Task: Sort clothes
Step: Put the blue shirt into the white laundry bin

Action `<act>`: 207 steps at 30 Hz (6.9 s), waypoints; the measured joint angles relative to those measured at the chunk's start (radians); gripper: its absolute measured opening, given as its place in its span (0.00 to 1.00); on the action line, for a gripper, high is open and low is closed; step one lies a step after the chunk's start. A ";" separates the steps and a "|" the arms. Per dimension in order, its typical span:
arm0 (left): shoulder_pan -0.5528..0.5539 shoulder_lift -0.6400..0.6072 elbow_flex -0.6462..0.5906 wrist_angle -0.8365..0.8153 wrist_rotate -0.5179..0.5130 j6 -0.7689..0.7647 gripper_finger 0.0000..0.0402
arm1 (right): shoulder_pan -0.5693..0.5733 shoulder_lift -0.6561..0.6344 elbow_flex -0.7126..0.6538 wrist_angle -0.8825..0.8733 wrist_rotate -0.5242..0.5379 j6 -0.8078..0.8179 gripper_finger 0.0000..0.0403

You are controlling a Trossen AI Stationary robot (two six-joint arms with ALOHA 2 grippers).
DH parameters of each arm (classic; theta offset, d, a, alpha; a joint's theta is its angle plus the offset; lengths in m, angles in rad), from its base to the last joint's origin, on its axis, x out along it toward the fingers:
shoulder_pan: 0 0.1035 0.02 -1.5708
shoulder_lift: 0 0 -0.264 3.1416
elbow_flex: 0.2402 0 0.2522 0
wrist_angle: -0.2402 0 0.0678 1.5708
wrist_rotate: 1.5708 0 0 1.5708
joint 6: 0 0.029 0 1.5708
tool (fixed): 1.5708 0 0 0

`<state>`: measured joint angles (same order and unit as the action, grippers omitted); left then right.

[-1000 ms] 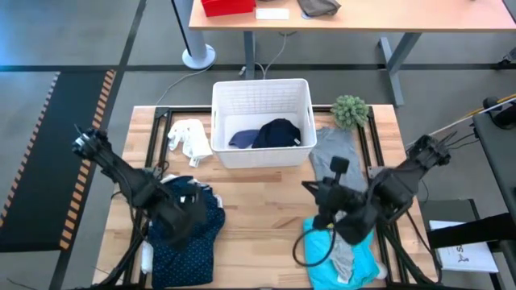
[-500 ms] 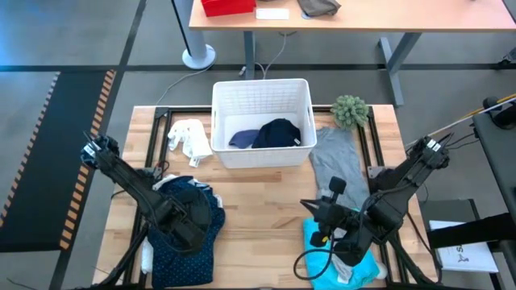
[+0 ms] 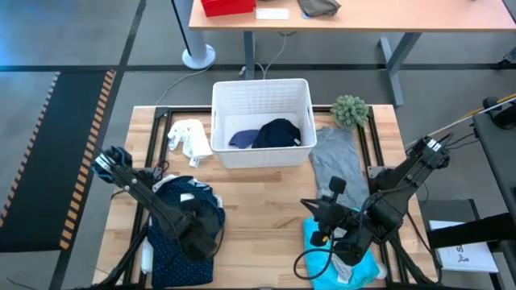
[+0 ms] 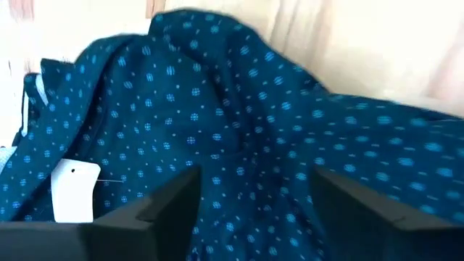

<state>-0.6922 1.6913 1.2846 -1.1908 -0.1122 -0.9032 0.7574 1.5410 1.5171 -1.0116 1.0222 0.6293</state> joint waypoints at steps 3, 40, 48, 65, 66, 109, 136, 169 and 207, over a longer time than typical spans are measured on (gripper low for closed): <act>0.000 0.028 -0.016 -0.002 0.000 -0.013 0.68 | 0.000 0.000 -0.003 0.000 0.000 -0.002 0.00; 0.000 -0.094 -0.219 0.231 -0.010 -0.119 0.05 | 0.000 0.000 -0.017 0.000 0.000 -0.002 0.00; 0.000 -0.214 0.013 0.001 -0.252 -0.090 0.03 | 0.000 0.000 -0.017 -0.001 0.000 -0.004 0.00; -0.001 -0.314 0.180 -0.049 -0.329 -0.020 0.03 | 0.000 0.000 -0.017 -0.001 -0.002 -0.003 0.00; -0.001 -0.311 0.176 -0.044 -0.324 -0.023 0.04 | 0.000 0.000 -0.017 0.000 -0.005 -0.001 0.00; 0.040 -0.171 -0.054 0.314 -0.175 0.012 0.67 | 0.004 0.000 -0.017 -0.001 -0.035 -0.001 0.00; 0.038 -0.179 0.373 -0.103 -0.270 0.117 0.01 | 0.004 0.000 -0.017 -0.002 -0.035 -0.001 0.00; 0.284 -0.180 1.072 0.135 -0.758 1.003 0.00 | 0.003 0.000 -0.018 -0.003 -0.035 -0.003 0.00; 0.433 -0.226 1.071 0.758 -0.602 1.479 0.00 | -0.446 -0.016 -0.017 0.861 -0.552 -0.606 0.46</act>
<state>-0.2596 1.4651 2.3555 -0.4332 -0.7147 0.5758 0.3117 1.5249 1.5002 -0.1506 0.4706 0.0231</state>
